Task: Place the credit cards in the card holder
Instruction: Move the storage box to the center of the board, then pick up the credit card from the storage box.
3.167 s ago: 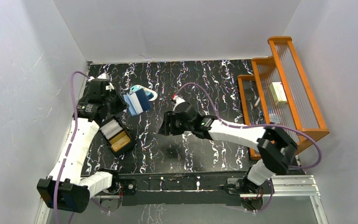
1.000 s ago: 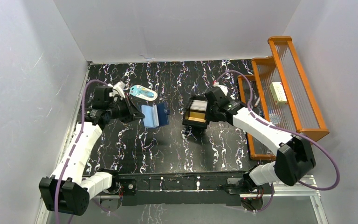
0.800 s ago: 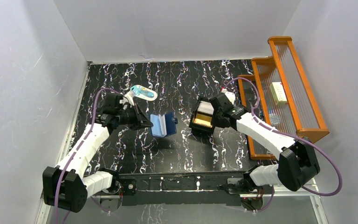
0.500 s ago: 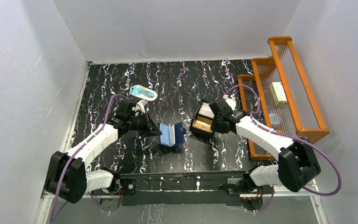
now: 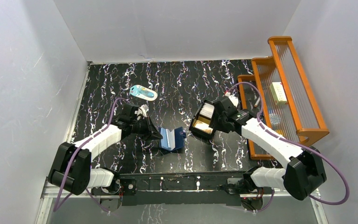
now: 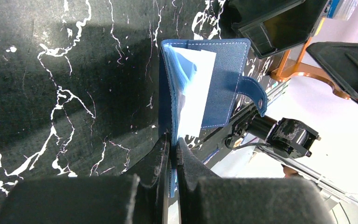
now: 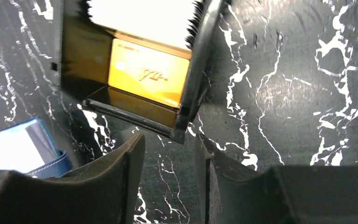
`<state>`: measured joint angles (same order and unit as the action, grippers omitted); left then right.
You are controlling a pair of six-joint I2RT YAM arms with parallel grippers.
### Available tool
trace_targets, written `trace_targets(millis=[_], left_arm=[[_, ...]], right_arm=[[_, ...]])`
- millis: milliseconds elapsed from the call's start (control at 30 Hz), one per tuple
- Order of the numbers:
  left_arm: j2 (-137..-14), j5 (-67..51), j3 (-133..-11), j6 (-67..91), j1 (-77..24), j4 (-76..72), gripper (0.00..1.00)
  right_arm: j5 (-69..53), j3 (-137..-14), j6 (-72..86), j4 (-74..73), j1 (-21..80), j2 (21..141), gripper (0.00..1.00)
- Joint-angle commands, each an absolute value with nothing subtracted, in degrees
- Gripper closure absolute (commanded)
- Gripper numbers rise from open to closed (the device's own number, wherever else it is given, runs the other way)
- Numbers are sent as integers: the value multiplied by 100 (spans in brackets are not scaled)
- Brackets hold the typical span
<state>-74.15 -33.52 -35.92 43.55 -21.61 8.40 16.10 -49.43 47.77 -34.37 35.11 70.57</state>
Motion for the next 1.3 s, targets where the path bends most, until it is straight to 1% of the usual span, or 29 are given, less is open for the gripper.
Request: trace_targets(millis=[0, 133, 267, 367, 500, 633, 733, 933, 1067, 1167, 1267], left_arm=[[-7379, -3620, -3561, 4243, -2188, 693, 100], [-7340, -3682, -3527, 4193, -2193, 712, 100], [-7197, -3705, -3519, 4218, -2191, 729, 100], [-7104, -3707, -3516, 4190, -2189, 783, 100], [-7015, -3733, -3500, 4158, -2190, 844, 100], [-6873, -3722, -3454, 4157, -2189, 843, 100], [-6811, -3715, -3440, 4162, -2186, 846, 100], [-6784, -3755, -3505, 4166, -2189, 844, 100], [-6759, -3743, -3510, 4141, -2192, 867, 100], [-6802, -3773, -3517, 4131, -2190, 879, 100], [-6801, -3761, -3534, 4135, -2190, 883, 100]], right_arm=[[1375, -5420, 3597, -3204, 3500, 6799, 46], [1140, -5773, 2004, -2771, 3505, 7204, 44], [805, -6124, 326, -2716, 3505, 7749, 43], [865, -6122, -742, -2550, 3497, 7911, 41], [629, -5845, -1769, -1922, 3504, 8021, 37], [814, -5840, -2335, -1758, 3491, 8333, 36], [869, -5816, -2705, -1662, 3495, 8529, 31], [980, -5495, -3226, -1237, 3497, 8754, 30], [1141, -5289, -3395, -965, 3506, 8873, 26], [1406, -5156, -3498, -798, 3501, 8917, 26], [1598, -5150, -3543, -704, 3504, 8943, 28]])
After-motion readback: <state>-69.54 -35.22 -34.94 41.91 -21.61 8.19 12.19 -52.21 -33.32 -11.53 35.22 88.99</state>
